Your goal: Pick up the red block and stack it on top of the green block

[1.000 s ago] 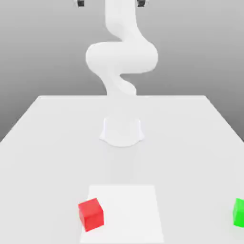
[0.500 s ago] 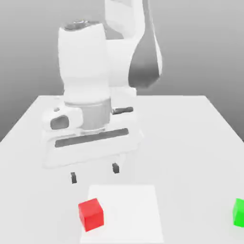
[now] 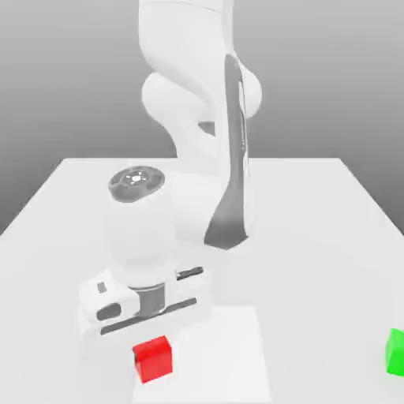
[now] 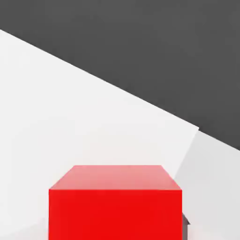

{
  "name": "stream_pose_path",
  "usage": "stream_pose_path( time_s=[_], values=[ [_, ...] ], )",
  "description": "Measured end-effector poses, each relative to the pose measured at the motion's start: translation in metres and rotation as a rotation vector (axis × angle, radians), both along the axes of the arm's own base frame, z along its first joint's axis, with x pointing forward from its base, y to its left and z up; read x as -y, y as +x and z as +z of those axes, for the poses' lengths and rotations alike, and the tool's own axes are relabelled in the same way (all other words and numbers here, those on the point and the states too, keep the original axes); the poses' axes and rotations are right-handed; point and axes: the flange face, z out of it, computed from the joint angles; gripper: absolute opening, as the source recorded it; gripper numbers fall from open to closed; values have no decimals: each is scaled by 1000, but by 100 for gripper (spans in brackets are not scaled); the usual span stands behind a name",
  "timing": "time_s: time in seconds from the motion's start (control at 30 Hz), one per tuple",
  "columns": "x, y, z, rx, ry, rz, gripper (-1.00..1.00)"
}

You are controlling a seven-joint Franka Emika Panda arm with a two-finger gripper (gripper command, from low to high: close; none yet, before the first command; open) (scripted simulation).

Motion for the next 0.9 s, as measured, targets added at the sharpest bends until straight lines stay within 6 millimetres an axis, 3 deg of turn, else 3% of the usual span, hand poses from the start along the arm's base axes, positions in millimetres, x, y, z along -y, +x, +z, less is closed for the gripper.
stream_pose_path(
  time_s=[0.17,0.2,0.3,0.43,0.6,0.67,0.7,0.73,0.9],
  values=[
    [0,0,51,0,1,1,-100],
    [-14,5,58,-1,1,36,-100],
    [-87,27,67,-3,-1,221,-100],
    [-185,34,76,-5,-1,450,-100],
    [-309,11,86,-5,1,732,-100],
    [-359,-2,72,-3,0,845,-100],
    [-382,-8,55,-2,-1,896,-100],
    [-393,-12,42,-1,0,922,100],
    [-393,-12,42,-1,0,922,100]
  ],
)
